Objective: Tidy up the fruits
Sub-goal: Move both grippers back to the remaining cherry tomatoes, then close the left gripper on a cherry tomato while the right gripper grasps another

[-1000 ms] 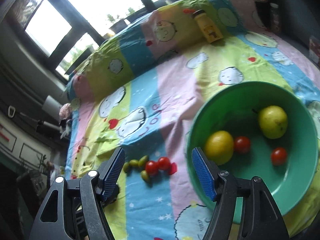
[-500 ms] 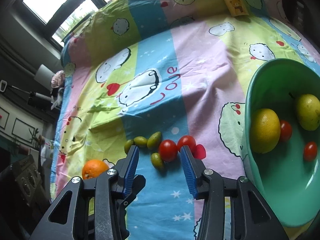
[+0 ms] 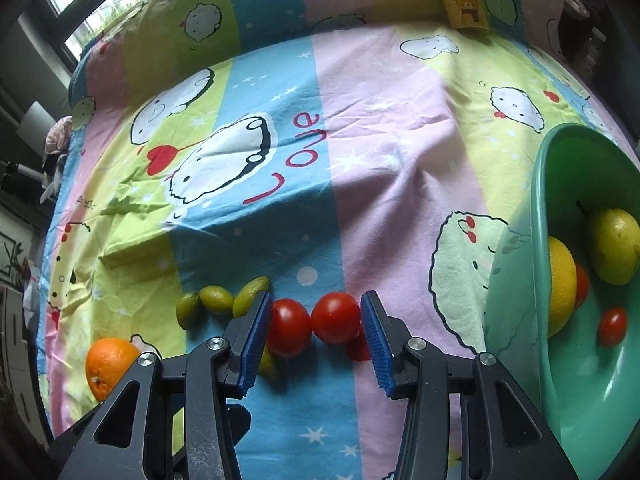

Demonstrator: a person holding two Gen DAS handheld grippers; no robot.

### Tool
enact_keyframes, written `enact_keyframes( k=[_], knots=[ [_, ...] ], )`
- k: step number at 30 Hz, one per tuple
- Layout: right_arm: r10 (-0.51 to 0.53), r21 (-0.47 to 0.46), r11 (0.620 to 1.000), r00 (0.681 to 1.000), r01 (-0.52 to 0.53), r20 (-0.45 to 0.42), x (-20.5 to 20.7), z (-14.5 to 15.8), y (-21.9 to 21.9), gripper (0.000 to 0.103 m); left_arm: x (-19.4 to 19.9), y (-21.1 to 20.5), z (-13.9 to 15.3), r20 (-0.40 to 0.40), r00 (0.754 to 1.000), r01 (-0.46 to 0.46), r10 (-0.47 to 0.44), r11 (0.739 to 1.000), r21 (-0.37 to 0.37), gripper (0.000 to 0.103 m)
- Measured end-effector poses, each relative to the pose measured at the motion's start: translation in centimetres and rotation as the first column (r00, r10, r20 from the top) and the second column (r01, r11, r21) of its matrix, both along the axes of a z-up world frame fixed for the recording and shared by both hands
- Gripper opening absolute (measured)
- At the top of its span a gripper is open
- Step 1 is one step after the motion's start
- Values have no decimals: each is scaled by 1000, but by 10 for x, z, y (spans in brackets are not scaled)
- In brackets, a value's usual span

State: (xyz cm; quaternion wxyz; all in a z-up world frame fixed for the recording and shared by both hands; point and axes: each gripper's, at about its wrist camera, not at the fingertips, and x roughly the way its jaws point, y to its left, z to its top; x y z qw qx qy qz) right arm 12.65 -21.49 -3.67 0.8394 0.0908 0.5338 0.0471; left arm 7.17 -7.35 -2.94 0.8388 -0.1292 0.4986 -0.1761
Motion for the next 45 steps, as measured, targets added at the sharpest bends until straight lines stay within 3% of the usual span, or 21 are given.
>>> enact_keyframes(
  k=[6, 15, 32, 41, 45],
  knots=[
    [23, 96, 995, 999, -19, -35, 2, -7, -4, 47, 3, -1, -4, -12, 1000, -1, 1, 1000, -15, 39],
    [136, 226, 967, 987, -113, -88, -5, -13, 3, 46, 8, -1, -8, -23, 1000, 0, -1, 1000, -8, 39],
    [112, 270, 959, 991, -89, -72, -22, 2, -17, 46, 23, -9, -21, -35, 999, 15, -15, 1000, -23, 33],
    [88, 334, 940, 995, -71, -38, -40, 6, -25, 46, 12, 1, -5, 43, 999, -31, 27, 996, 84, 33],
    [78, 337, 940, 996, -59, -44, -49, 1, -26, 46, 9, 9, -4, 39, 997, -62, 59, 995, 83, 33]
  ],
)
